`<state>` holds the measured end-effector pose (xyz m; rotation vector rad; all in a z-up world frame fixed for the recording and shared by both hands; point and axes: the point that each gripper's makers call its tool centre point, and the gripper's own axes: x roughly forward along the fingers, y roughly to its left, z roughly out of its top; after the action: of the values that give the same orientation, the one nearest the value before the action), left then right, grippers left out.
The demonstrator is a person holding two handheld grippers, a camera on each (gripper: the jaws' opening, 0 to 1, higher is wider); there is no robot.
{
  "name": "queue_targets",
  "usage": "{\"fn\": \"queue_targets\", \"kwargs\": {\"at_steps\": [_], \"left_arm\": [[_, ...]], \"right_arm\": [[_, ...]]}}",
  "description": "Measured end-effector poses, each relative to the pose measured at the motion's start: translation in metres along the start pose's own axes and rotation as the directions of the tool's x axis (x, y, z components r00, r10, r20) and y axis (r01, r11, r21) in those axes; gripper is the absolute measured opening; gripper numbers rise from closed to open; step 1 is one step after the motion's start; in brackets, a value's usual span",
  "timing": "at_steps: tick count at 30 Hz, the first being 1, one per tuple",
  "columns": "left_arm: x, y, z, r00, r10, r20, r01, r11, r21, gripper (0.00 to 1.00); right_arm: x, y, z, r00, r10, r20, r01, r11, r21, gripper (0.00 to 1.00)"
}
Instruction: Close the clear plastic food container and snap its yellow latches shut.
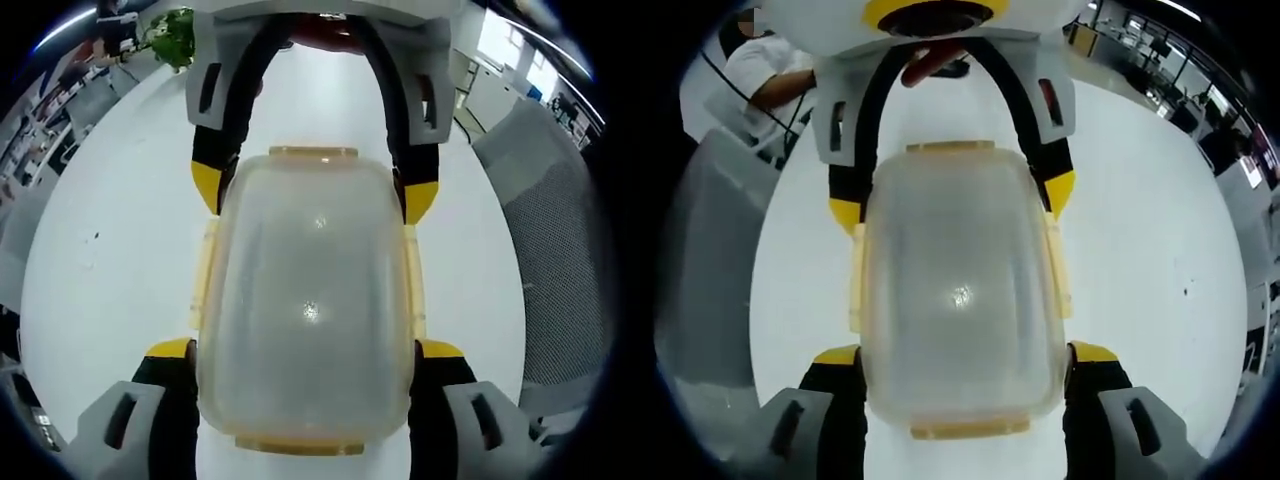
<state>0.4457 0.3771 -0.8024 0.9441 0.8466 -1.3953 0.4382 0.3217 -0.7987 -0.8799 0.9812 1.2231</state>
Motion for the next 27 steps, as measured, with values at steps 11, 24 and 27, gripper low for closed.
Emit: {"fn": "queue_targets", "kwargs": {"at_steps": [11, 24, 27], "left_arm": [[0.001, 0.012, -0.001, 1.000, -0.011, -0.021, 0.011, 1.000, 0.014, 0.88], [0.001, 0.015, -0.001, 1.000, -0.006, -0.008, 0.006, 1.000, 0.003, 0.88], [0.001, 0.015, -0.002, 1.000, -0.006, -0.012, 0.006, 1.000, 0.003, 0.88]], "right_arm": [[0.002, -0.011, 0.000, 1.000, -0.014, -0.012, 0.015, 1.000, 0.017, 0.82], [0.003, -0.015, 0.001, 1.000, -0.009, -0.030, 0.010, 1.000, 0.007, 0.83], [0.003, -0.015, 0.001, 1.000, -0.013, -0.018, 0.013, 1.000, 0.008, 0.83]]}}
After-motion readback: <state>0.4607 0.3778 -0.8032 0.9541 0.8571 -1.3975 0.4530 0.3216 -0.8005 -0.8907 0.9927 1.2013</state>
